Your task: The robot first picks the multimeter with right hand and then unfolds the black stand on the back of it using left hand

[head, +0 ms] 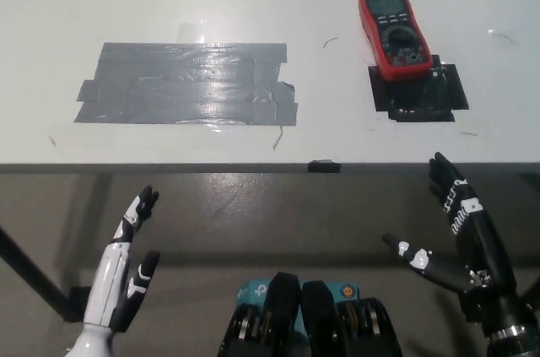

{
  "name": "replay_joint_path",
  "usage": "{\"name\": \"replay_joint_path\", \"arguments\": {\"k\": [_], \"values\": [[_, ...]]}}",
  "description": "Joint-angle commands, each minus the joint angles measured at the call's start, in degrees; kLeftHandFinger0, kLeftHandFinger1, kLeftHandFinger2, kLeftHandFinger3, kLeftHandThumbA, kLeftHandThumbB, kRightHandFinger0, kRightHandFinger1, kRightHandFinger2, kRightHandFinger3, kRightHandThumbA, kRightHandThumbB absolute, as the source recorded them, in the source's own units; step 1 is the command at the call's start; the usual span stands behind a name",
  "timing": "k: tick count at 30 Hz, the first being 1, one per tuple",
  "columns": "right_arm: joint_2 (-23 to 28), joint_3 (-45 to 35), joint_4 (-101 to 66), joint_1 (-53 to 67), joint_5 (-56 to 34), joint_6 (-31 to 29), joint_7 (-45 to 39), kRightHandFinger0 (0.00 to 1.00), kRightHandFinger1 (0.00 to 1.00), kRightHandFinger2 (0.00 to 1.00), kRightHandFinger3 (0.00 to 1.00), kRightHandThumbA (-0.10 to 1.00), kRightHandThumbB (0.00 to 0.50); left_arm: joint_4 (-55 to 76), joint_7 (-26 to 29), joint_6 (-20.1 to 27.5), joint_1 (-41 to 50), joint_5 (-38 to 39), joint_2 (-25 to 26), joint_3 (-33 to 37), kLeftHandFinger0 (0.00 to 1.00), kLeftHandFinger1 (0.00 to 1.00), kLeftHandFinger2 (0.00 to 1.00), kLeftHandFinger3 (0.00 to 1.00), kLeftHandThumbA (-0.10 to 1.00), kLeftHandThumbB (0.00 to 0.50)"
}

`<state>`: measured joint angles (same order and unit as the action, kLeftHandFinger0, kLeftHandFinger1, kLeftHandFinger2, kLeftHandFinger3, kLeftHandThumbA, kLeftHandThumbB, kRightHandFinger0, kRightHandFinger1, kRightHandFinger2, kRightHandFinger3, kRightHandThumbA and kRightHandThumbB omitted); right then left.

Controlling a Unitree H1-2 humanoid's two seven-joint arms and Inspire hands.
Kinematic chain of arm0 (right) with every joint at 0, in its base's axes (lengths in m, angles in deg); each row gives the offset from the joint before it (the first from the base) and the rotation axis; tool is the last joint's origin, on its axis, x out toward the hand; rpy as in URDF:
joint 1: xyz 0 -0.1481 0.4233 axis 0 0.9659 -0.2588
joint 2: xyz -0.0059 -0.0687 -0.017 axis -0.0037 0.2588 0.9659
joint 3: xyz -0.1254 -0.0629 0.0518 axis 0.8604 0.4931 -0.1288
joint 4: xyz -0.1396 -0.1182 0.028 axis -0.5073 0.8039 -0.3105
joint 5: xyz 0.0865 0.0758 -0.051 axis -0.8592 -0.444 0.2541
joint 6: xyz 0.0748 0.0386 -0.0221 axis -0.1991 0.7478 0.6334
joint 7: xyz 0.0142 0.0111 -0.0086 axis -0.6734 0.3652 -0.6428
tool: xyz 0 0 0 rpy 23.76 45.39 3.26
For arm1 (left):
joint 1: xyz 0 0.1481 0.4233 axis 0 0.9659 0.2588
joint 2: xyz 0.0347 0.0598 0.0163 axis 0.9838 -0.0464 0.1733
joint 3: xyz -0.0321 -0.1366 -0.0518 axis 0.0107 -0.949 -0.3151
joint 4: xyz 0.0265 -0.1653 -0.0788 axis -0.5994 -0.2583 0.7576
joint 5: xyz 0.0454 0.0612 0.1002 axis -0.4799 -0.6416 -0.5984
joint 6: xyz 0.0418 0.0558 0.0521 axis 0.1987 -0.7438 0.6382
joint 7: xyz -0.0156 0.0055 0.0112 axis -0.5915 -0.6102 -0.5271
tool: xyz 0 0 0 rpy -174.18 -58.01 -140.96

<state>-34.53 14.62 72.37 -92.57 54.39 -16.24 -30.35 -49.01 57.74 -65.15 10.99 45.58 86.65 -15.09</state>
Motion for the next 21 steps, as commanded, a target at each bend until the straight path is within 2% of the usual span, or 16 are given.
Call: {"name": "replay_joint_path", "arguments": {"k": [1,5,9,17,21], "values": [[-1.03,-1.09,-0.72,1.12,0.97,-4.48,-1.99,1.0,1.0,1.0,1.0,0.85,0.161,1.32,-3.99,-1.6,1.06,2.14,-0.28,-1.47,1.0,1.0,1.0,1.0,1.0,0.087],[-1.27,-0.95,-0.47,1.79,1.2,-4.44,-3.06,1.0,1.0,1.0,1.0,0.82,0.156,1.01,-4.73,-1.25,1.92,1.57,-0.67,-2.25,1.0,1.0,1.0,1.0,1.0,0.071],[-1.5,-0.83,-0.26,1.9,1.41,-4.29,-3.8,1.0,1.0,1.0,1.0,0.81,0.169,1.63,-5.91,-2.16,2.59,1.47,-0.91,-3.11,1.0,1.0,1.0,1.0,1.0,0.096],[-1.54,-1.05,-0.76,2.52,1.76,-3.61,-4.8,1.0,1.0,1.0,1.0,0.73,0.157,2.51,-7.28,-2.63,4.09,0.56,-1.52,-3.96,1.0,1.0,1.0,1.0,0.98,0.092],[-1.68,-0.99,-0.64,1.91,1.86,-2.93,-5.26,1.0,1.0,1.0,1.0,0.73,0.17,2.67,-7.68,-3.25,3.96,0.77,-1.81,-4.38,1.0,1.0,1.0,1.0,0.97,0.089]]}}
